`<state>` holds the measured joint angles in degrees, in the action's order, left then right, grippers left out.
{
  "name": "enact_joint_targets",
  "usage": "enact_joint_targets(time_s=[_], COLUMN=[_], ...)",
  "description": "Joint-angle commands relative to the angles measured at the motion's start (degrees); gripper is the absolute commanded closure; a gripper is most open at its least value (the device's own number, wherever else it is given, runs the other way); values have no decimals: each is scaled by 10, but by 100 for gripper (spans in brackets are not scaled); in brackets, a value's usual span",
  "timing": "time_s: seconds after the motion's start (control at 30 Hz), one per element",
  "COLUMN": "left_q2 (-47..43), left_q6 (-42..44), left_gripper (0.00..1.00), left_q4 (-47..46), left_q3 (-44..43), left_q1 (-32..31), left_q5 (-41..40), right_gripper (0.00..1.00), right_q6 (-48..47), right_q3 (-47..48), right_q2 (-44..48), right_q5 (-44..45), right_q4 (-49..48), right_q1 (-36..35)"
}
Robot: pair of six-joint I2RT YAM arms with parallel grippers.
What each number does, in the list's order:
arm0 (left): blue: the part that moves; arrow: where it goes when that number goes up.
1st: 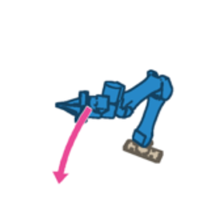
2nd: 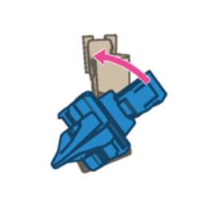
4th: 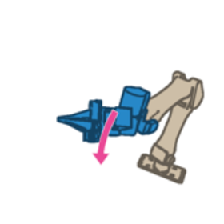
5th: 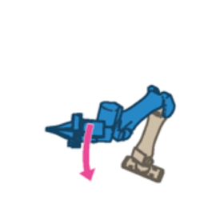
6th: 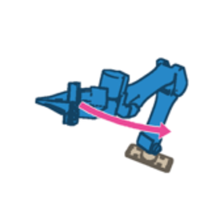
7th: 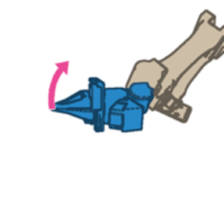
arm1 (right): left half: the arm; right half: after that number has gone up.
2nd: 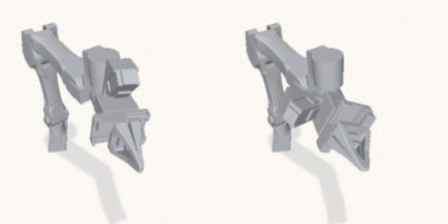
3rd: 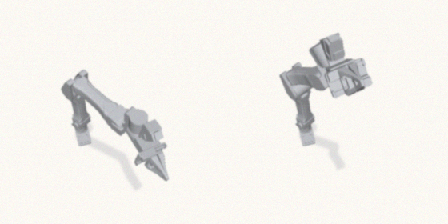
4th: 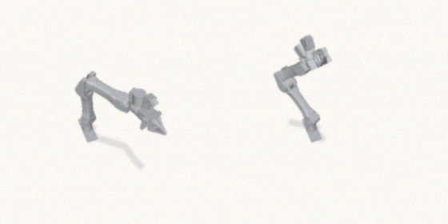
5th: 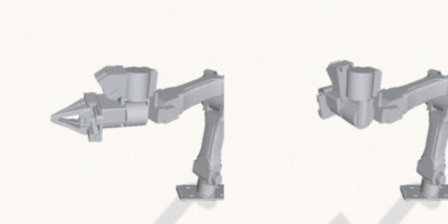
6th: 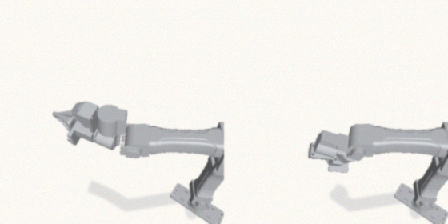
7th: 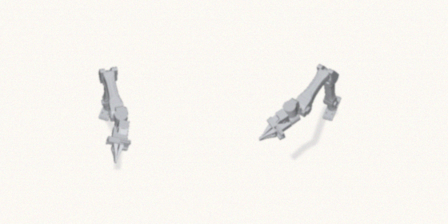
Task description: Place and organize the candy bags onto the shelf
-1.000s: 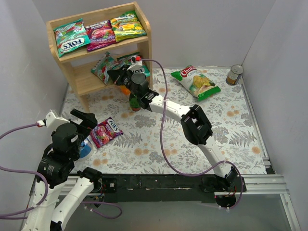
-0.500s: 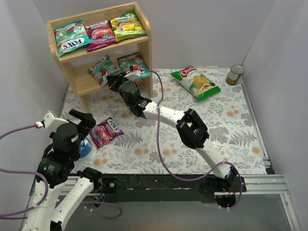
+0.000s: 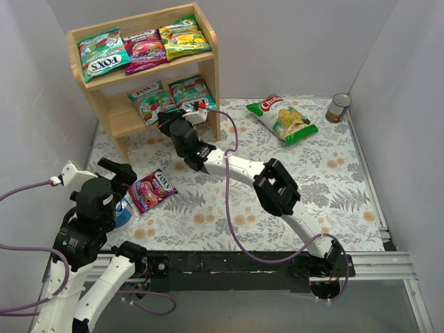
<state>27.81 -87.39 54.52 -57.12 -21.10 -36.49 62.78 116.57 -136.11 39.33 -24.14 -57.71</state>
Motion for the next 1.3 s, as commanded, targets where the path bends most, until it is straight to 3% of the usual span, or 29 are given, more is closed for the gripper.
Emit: enact_joint_targets(time_s=[0.0,0.6,0.83,1.07,1.27], left_q2=[0,0,0,6,25], left_q6=[-1,-3,-2,0,8], left_gripper=[2,2,2,2,2], left_q4=[11,18,18,9,-3], left_q3=[-16,-11,-11,-9,-7], left_q1=[1,1,1,1,1], left_q5=[-19,-22,-24,-19,-3], right_gripper=[99,98,66,47,32], right_q6=[17,37,-29,-70,-77], right_q3=[23,26,9,-121,-211], right_q2=[9,3,13,83,136], right_q5=[46,77,61,23,-30], right_q4=[38,15,-64,-145,-145], right_q1=[-6,-22,-22,-23,-23])
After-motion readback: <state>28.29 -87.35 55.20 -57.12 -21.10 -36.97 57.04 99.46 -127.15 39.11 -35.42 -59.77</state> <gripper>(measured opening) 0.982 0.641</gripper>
